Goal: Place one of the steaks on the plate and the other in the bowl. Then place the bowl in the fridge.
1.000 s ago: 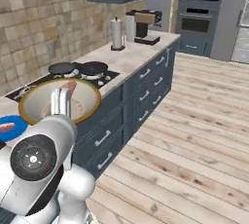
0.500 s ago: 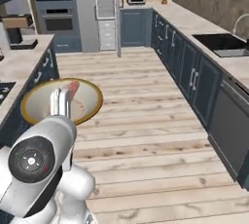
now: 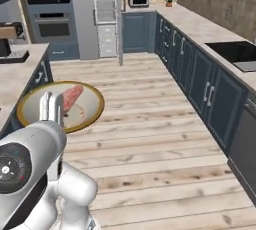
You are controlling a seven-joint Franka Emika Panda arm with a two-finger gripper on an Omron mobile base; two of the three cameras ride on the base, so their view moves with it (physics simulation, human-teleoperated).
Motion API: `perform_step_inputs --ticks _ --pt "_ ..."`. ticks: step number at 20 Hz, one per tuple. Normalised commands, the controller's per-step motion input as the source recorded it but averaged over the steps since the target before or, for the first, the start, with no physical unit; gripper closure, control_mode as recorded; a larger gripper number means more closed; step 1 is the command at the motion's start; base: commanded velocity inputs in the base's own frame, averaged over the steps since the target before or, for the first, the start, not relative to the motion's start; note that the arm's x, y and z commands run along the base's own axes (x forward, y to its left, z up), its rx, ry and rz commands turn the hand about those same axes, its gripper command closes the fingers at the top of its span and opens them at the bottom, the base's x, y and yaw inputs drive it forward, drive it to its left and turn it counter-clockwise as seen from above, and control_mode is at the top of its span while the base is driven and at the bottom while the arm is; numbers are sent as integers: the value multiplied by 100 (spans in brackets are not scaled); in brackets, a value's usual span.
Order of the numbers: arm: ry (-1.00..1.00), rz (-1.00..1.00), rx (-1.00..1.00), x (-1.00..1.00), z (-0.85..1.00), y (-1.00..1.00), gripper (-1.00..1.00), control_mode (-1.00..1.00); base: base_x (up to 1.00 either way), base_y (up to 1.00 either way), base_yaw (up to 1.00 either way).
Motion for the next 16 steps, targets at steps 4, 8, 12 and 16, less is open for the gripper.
perform_step_inputs --ticks 4,8,12,16 --pt "0 0 0 0 0 0 100 100 100 -35 19" --pt "0 0 0 0 0 0 100 100 100 -11 25" --pt "0 0 0 0 0 0 100 100 100 0 24" --pt "0 0 0 0 0 0 100 100 100 3 22"
